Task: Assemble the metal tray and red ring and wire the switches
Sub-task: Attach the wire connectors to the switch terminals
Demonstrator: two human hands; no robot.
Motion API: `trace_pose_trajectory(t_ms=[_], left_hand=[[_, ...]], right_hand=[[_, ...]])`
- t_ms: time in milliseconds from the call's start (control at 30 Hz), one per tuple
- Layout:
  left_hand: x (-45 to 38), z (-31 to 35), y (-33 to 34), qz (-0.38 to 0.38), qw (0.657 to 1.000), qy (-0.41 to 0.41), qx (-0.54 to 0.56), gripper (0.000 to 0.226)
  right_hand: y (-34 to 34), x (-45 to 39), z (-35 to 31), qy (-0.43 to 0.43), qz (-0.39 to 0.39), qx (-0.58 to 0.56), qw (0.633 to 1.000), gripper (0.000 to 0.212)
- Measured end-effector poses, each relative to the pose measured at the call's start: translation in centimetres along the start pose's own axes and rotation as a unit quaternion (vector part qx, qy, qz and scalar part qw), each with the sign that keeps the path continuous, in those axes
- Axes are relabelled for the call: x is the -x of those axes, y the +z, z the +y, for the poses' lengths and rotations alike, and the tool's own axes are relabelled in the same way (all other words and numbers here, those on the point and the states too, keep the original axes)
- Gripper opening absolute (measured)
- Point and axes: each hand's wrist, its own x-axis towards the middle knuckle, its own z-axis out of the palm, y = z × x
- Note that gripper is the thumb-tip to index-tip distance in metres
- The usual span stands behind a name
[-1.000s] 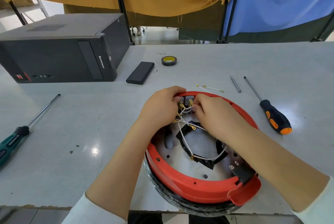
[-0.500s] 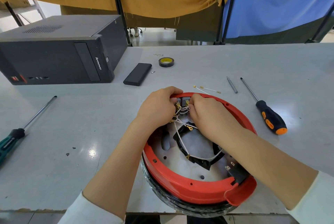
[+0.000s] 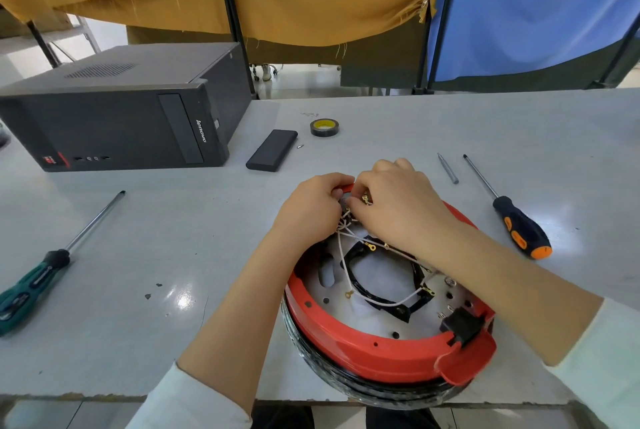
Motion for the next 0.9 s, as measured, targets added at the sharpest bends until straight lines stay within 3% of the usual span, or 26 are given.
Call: trace_pose_trajectory(t_ms=[100,233,900], left_hand=[[0.1,0.0,0.1,0.003,1.0,0.001,0.001,0.042],[0.0,-0.2,0.2,0.005,1.0,-0.01,0.01,0.044],[-0.5,-0.7,0.6,0.032,0.999,-0.017,0.009,0.041]], right_hand=[[0.6,-0.7,-0.3,0.027,0.006,-0.016,0.999,0.014],[1.2,-0.5,0.1,0.066,0.025,-0.046,0.996,0.017],[1.8,-0.1,0.1,0.045,0.044,-0.05,0.997,0.024]])
